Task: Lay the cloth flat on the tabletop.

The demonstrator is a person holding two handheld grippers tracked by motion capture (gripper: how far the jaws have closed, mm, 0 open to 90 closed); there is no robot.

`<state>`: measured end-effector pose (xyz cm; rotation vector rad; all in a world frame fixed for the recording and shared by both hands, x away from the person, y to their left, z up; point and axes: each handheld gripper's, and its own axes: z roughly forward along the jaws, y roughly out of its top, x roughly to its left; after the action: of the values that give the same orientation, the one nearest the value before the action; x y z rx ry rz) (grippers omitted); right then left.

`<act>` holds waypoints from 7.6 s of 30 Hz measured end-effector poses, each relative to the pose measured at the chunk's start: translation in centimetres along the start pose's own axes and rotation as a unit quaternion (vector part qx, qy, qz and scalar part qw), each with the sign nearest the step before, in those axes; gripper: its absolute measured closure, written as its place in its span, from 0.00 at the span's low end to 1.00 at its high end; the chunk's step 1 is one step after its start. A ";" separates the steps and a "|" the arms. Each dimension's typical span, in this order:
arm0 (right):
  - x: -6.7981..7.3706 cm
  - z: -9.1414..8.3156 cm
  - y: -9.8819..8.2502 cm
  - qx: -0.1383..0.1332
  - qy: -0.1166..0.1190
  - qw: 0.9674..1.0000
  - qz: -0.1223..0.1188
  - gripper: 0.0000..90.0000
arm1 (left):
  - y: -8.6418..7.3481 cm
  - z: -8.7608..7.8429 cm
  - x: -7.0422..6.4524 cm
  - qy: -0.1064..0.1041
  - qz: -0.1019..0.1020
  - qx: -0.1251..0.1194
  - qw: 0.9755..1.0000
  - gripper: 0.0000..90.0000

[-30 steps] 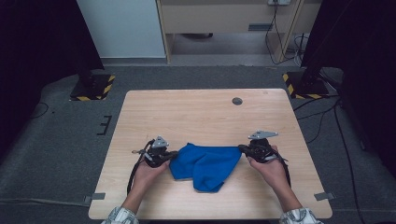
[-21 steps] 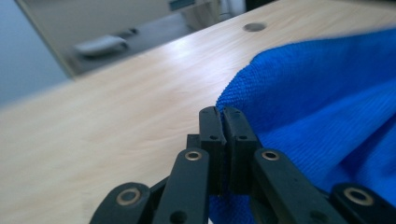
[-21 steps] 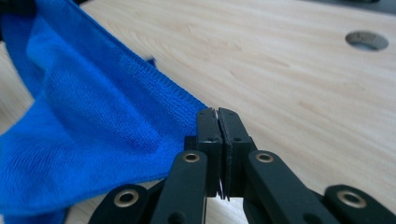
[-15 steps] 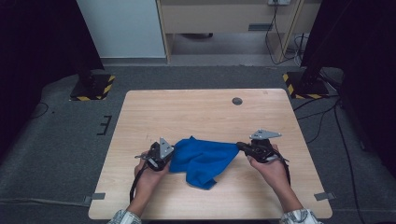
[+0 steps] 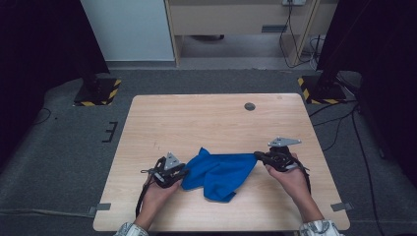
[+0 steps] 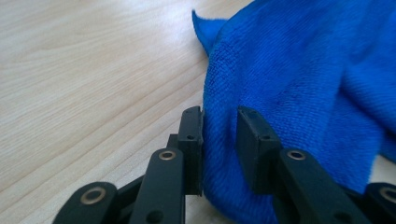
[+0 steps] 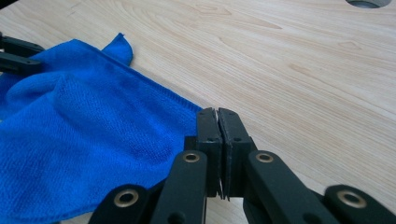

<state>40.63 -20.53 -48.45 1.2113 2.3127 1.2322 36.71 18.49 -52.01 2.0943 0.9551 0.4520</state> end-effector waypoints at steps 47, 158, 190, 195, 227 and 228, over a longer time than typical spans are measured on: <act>-0.3 -0.3 0.1 -0.006 -0.004 1.000 -0.006 0.98 | 1.4 4.0 2.2 -0.059 -0.049 0.007 0.997 0.80; 4.3 -19.7 8.8 -0.206 -0.027 0.974 -0.087 0.98 | 14.9 -13.4 -4.6 -0.025 0.063 -0.203 0.977 0.97; -4.6 -1.8 8.7 -0.058 -0.050 0.996 -0.033 0.98 | 12.5 2.1 2.3 0.019 -0.011 -0.103 0.994 0.96; -5.5 0.3 8.6 -0.042 -0.059 0.997 -0.023 0.98 | 12.1 3.7 3.2 0.034 -0.019 -0.084 0.996 0.96; -4.7 6.2 4.6 0.021 -0.057 0.998 -0.006 0.79 | 8.2 5.6 8.5 0.063 -0.083 -0.037 0.994 0.66; -4.6 6.2 4.4 0.021 -0.055 0.998 -0.007 0.79 | 8.1 5.8 8.6 0.058 -0.089 -0.034 0.994 0.66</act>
<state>49.31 -19.27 -49.51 1.2436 2.2738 1.0881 49.61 18.71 -49.48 1.9193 1.1670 0.5106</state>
